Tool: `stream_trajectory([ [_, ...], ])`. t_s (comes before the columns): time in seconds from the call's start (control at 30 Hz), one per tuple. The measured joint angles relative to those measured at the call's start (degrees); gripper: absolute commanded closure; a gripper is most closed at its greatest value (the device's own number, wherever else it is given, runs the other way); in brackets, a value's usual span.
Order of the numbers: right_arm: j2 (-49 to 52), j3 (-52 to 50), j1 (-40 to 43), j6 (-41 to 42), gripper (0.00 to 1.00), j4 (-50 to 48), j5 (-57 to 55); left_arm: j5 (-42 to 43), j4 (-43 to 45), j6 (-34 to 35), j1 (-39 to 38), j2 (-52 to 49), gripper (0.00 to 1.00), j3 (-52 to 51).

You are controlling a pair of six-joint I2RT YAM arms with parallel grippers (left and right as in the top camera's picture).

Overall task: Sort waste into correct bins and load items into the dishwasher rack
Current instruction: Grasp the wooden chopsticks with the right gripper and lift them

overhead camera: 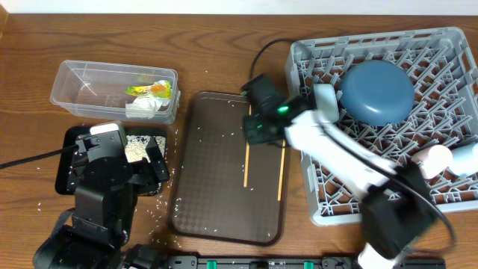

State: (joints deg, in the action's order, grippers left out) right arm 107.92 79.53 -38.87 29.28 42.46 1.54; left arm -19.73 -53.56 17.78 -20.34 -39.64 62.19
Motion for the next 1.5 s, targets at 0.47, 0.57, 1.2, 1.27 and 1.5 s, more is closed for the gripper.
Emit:
stream_trajectory([
  [0.47,9.46,-0.13,-3.45,14.14,0.94,0.09,-4.39,0.00,-0.02,0.00,0.00,0.00,0.02,0.00],
  [0.57,9.53,-0.13,-3.34,14.88,0.98,-0.26,-4.28,0.02,-0.02,-0.02,0.00,0.00,0.02,0.00],
  [1.2,-2.62,8.00,-1.31,-6.14,0.99,11.58,-3.13,0.00,0.00,-0.02,0.00,0.00,0.02,0.00],
  [1.27,-7.48,9.29,0.48,-8.52,0.99,13.31,-4.17,0.00,-0.04,0.00,0.00,0.00,0.02,0.00],
  [1.5,-13.90,10.21,11.50,-14.93,0.99,21.16,-6.51,0.02,-0.02,0.00,0.00,0.00,0.02,0.00],
])
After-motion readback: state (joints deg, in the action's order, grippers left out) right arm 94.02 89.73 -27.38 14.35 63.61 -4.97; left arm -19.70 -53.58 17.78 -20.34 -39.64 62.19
